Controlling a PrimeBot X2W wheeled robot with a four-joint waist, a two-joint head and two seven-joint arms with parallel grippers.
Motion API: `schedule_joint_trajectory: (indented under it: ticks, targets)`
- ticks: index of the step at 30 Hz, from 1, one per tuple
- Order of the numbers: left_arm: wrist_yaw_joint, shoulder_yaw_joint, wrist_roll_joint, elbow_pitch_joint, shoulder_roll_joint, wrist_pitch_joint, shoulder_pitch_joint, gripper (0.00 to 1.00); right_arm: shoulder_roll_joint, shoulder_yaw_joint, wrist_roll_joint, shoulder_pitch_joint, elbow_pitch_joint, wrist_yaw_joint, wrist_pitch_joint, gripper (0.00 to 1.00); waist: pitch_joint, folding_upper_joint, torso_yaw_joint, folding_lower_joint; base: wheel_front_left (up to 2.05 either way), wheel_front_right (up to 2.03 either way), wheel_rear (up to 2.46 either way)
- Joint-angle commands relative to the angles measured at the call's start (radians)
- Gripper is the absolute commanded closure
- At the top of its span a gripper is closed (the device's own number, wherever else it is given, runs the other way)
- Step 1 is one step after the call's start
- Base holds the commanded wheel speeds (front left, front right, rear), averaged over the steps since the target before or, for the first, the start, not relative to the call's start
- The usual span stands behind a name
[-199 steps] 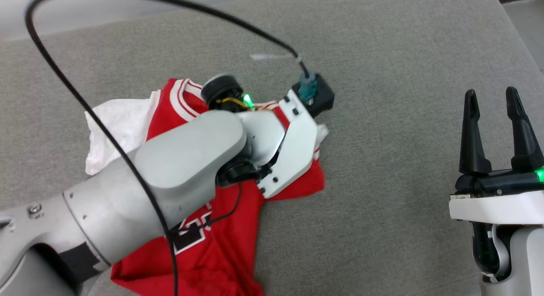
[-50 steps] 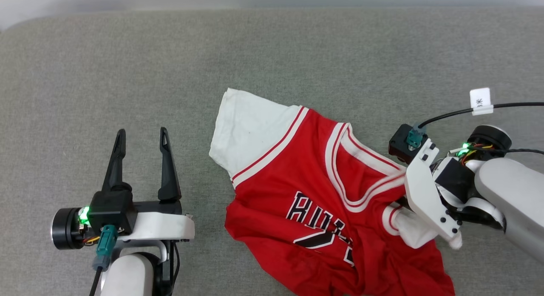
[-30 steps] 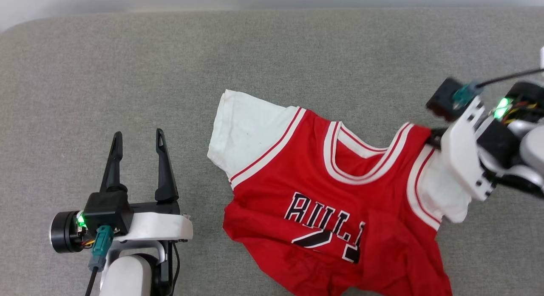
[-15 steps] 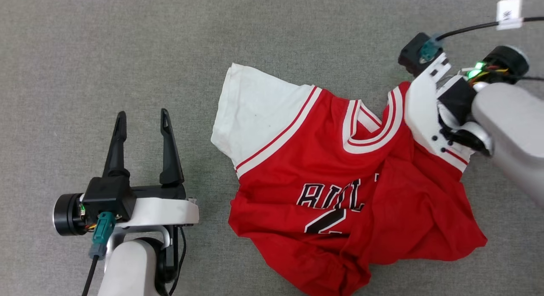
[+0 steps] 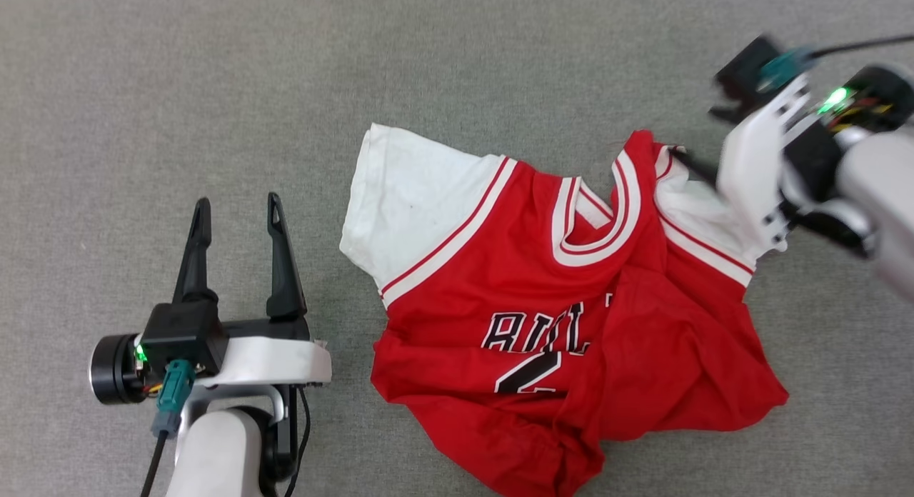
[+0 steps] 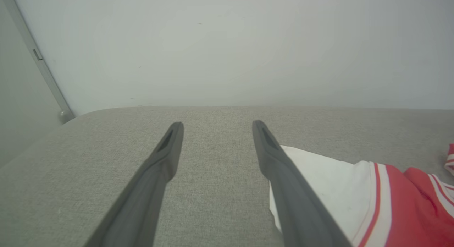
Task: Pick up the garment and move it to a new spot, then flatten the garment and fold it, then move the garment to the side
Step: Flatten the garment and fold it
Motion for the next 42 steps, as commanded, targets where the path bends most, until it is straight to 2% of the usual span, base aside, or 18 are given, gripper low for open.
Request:
schedule_joint_trajectory:
  ticks: [1,3,6,11,15,18,20,29,37,38,39,40,42]
  targets:
    - [0.005,0.001,0.002,0.002,0.001,-0.002,0.015,0.0,-0.031,-0.003,0.025,-0.024,-0.03,-0.001,-0.014,0.0,-0.02,0.0,-0.007,-0.0001,0.0,0.0,0.0]
    - [0.006,-0.002,0.001,0.0,0.0,-0.002,0.022,0.0,-0.092,-0.009,0.061,-0.044,-0.078,-0.001,-0.018,0.0,-0.033,0.0,-0.01,-0.0001,0.0,0.0,0.0]
    - [0.007,-0.006,0.0,-0.003,0.001,-0.002,0.035,0.0,-0.177,-0.009,0.13,-0.076,-0.154,-0.001,0.045,0.0,-0.045,0.0,-0.01,-0.0001,0.0,0.0,0.0]
    - [0.005,-0.015,0.001,-0.011,0.001,-0.002,0.04,0.0,-0.298,-0.003,0.245,-0.112,-0.259,-0.001,0.297,0.0,-0.042,0.0,-0.005,-0.0001,0.0,0.0,0.0]
    - [0.004,-0.022,0.001,-0.019,0.001,-0.002,0.028,0.0,-0.344,-0.002,0.292,-0.123,-0.296,-0.001,0.477,0.0,-0.019,0.0,0.003,-0.0001,0.0,0.0,0.0]
    - [0.002,-0.031,-0.002,-0.021,0.0,-0.002,0.011,0.0,-0.345,-0.002,0.295,-0.119,-0.274,-0.001,0.544,0.0,0.006,0.0,0.014,-0.0001,0.0,0.0,0.0]
    - [0.003,-0.038,-0.005,-0.02,0.001,-0.002,0.002,0.0,-0.325,-0.009,0.304,-0.109,-0.245,-0.001,0.554,0.0,0.024,0.0,0.023,-0.0001,0.0,0.0,0.0]
    - [0.01,-0.05,-0.009,-0.024,0.001,-0.002,-0.036,0.0,-0.23,-0.019,0.273,-0.019,-0.116,-0.001,0.49,0.0,0.1,0.0,0.063,-0.0001,0.0,0.0,0.0]
    - [0.006,-0.032,-0.003,-0.016,0.001,-0.002,-0.053,0.0,-0.17,0.015,0.258,0.123,-0.103,0.001,0.433,0.0,0.107,0.0,0.058,-0.0001,0.0,0.0,0.0]
    - [0.005,-0.03,-0.001,-0.016,0.001,-0.002,-0.055,0.0,-0.167,0.017,0.254,0.127,-0.112,0.001,0.429,0.07,0.105,0.0,0.056,-0.0001,0.0,0.0,0.0]
    - [0.004,-0.028,0.0,-0.015,0.0,-0.002,-0.056,0.0,-0.166,0.018,0.254,0.128,-0.122,0.002,0.425,0.92,0.102,0.0,0.053,-0.0001,0.0,0.0,0.0]
    - [0.002,-0.027,0.001,-0.014,0.001,-0.002,-0.058,0.0,-0.165,0.019,0.257,0.125,-0.131,0.005,0.422,1.0,0.098,0.0,0.05,-0.0001,0.0,0.0,0.0]
    - [-0.002,-0.024,0.006,-0.01,0.001,-0.002,-0.06,0.0,-0.176,0.014,0.25,0.105,-0.137,0.005,0.402,1.0,0.085,0.0,0.044,-0.0001,0.0,0.0,0.0]
